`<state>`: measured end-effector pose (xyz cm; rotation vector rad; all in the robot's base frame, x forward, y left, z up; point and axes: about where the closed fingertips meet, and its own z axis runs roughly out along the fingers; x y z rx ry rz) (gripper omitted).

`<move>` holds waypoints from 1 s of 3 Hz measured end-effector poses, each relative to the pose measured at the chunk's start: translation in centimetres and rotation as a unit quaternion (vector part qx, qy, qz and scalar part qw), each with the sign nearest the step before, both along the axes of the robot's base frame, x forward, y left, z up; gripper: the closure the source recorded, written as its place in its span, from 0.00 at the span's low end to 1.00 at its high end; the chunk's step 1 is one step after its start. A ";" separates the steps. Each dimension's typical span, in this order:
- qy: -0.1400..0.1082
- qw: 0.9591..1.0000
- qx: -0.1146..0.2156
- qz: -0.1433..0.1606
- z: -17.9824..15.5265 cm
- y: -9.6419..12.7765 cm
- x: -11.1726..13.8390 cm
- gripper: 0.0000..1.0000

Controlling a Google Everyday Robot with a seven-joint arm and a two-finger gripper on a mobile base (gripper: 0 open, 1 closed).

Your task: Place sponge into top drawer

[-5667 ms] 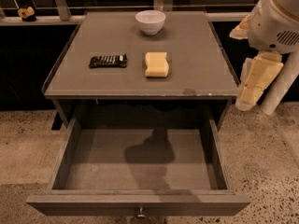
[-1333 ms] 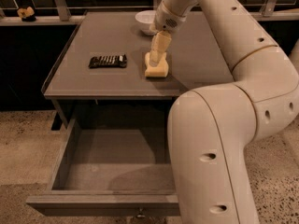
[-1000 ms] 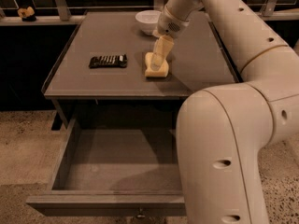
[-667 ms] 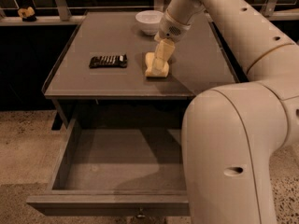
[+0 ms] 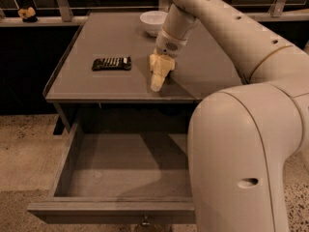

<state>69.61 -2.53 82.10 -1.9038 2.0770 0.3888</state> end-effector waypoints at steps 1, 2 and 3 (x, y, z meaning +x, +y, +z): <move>-0.001 1.000 0.000 0.000 -0.1 0.0 0.1 0.00; -0.001 1.000 0.000 0.000 -0.1 0.0 0.1 0.19; -0.001 1.000 0.000 0.000 -0.1 0.0 0.1 0.42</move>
Offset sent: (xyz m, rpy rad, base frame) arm 0.0006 0.0004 -0.0007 0.0003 -0.0013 0.0000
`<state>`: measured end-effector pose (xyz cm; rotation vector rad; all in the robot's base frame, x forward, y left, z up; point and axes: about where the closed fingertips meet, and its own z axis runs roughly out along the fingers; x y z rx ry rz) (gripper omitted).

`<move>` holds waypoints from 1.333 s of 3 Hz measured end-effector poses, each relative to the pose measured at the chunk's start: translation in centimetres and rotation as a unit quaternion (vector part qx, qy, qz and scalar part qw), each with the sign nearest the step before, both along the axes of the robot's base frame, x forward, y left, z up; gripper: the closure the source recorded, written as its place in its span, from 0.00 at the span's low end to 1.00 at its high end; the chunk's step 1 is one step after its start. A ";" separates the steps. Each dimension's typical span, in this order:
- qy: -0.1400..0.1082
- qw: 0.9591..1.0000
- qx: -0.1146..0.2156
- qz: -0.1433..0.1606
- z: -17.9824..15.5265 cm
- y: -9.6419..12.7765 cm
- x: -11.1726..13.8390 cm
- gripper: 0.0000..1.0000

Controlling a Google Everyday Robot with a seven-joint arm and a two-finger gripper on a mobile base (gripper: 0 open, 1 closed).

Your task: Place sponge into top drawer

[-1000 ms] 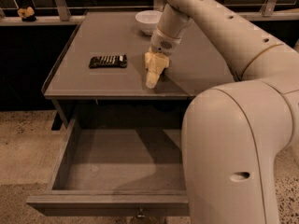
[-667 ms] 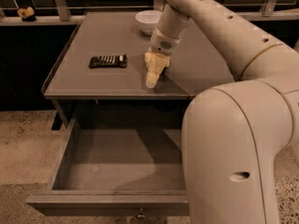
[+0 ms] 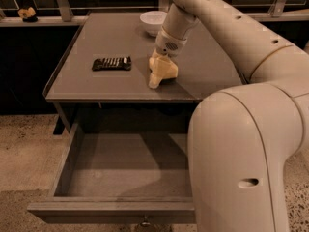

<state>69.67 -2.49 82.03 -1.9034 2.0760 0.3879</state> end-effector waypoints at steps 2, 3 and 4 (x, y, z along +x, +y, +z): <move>0.000 1.000 0.000 0.000 0.0 0.0 0.0 0.89; 0.000 1.000 0.000 0.000 0.0 0.0 0.0 1.00; 0.000 1.000 0.000 0.000 0.5 0.0 0.0 1.00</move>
Offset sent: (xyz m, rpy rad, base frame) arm 0.0000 0.0000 0.0000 0.0000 0.0000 0.0000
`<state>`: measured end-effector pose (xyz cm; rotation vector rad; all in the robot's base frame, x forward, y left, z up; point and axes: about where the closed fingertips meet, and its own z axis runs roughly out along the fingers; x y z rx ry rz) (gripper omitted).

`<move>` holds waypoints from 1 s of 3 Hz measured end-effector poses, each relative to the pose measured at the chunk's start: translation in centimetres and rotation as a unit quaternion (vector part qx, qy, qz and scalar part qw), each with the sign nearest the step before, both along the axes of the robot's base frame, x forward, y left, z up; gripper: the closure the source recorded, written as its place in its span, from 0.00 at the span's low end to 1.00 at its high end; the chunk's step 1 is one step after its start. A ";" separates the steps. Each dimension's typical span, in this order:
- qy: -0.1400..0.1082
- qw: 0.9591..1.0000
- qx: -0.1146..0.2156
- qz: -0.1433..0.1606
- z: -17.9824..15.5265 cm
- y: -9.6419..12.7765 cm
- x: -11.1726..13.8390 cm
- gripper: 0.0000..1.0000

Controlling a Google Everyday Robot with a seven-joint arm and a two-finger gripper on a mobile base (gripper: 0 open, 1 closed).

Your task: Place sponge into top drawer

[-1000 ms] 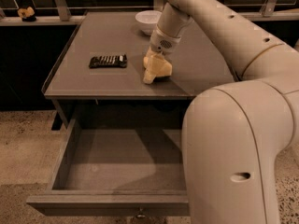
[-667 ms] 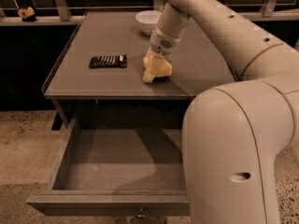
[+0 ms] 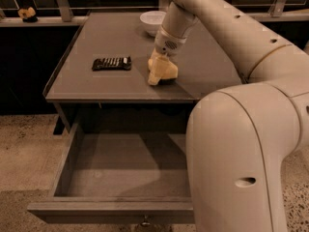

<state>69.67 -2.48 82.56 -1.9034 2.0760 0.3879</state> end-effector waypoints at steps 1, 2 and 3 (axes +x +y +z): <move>0.005 1.000 -0.014 -0.005 0.8 0.3 -1.6 1.00; 0.018 0.999 -0.020 -0.033 1.8 0.2 -5.2 1.00; 0.027 0.997 -0.014 -0.066 2.4 0.1 -9.7 1.00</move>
Offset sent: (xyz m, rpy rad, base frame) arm -0.1209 -0.0023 0.0190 -0.0743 0.1129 -0.1424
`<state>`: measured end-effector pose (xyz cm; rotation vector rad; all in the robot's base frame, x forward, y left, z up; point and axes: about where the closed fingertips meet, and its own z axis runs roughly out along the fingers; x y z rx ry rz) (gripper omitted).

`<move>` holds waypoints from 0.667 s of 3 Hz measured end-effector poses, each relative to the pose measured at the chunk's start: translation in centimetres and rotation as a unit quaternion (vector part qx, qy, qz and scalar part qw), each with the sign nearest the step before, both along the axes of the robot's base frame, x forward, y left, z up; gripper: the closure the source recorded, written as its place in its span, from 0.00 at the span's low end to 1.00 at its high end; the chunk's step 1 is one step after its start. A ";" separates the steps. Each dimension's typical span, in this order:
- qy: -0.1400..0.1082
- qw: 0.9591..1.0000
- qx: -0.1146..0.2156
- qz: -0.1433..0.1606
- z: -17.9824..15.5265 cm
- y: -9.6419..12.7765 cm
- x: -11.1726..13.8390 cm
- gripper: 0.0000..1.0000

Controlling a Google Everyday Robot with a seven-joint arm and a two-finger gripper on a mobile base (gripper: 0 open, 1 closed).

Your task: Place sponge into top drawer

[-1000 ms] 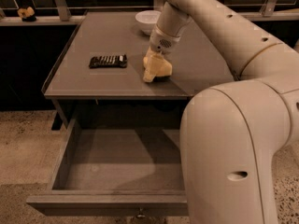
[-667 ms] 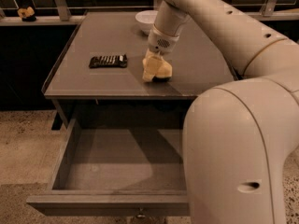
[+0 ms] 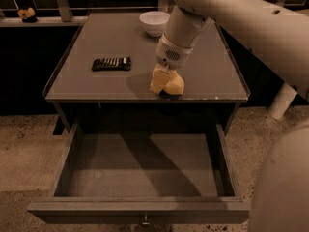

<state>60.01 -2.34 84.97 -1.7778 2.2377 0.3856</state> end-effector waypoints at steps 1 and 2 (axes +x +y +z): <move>0.019 0.999 -0.002 -0.030 -0.8 -0.2 -5.3 1.00; 0.020 0.999 -0.003 -0.032 -0.8 -0.3 -5.3 1.00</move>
Offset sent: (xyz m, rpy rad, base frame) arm -0.0407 -0.0013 -0.0005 0.0083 0.0185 -0.0573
